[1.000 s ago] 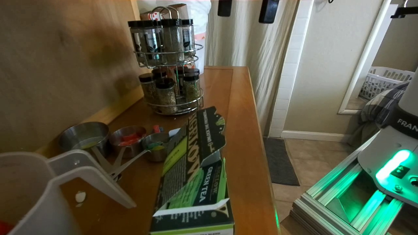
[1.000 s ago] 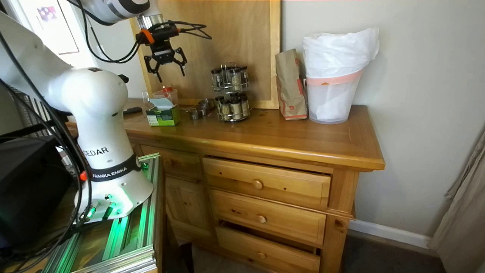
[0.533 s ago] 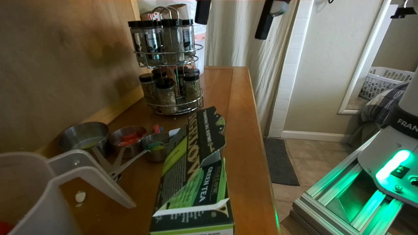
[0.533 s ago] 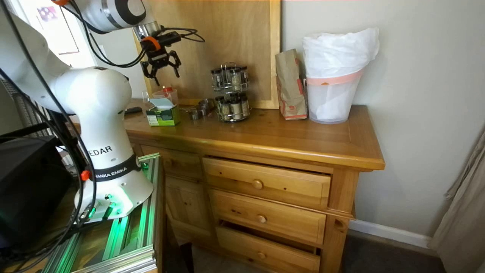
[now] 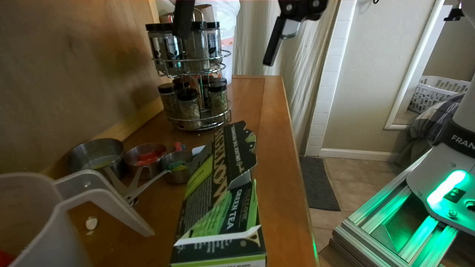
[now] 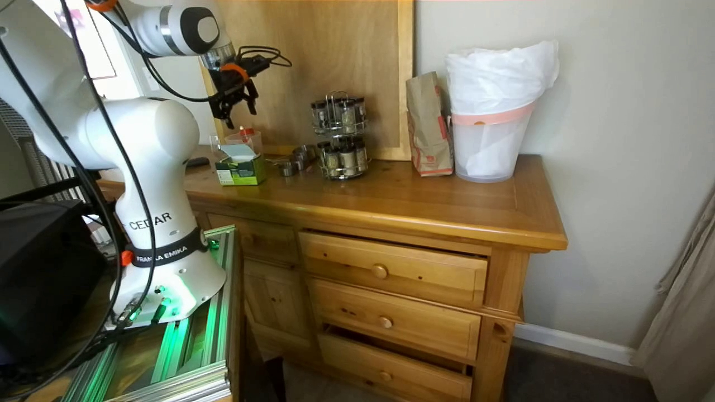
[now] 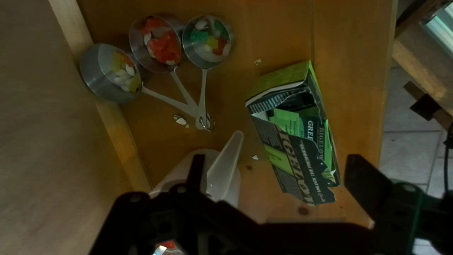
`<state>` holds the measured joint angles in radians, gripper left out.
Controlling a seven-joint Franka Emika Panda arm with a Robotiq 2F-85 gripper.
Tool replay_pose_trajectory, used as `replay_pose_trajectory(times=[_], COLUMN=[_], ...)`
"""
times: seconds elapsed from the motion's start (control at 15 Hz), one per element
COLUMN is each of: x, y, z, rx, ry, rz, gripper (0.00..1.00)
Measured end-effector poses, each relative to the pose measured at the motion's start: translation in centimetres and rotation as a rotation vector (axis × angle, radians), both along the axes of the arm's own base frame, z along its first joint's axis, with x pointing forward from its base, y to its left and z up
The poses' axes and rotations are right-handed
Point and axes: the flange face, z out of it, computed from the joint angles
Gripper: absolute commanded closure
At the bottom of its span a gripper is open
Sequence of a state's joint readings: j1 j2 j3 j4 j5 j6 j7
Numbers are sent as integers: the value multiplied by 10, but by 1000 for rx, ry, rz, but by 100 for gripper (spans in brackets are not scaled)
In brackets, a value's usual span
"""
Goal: Move the open package
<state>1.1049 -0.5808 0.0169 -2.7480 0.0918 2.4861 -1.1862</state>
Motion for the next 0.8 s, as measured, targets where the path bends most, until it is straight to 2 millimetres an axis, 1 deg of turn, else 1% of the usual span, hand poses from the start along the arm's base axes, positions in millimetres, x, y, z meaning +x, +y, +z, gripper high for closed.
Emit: replay_pose_trajectory(times=[0.2, 0.27, 0.53, 0.8], x=[1, -1, -11, -14], y=[1, 1, 5, 15], z=[-4, -5, -5, 1], rx=[-10, -20, -15, 60], ry=[6, 5, -15, -89], rz=[12, 45, 253, 407], gripper=[0, 0, 0, 0])
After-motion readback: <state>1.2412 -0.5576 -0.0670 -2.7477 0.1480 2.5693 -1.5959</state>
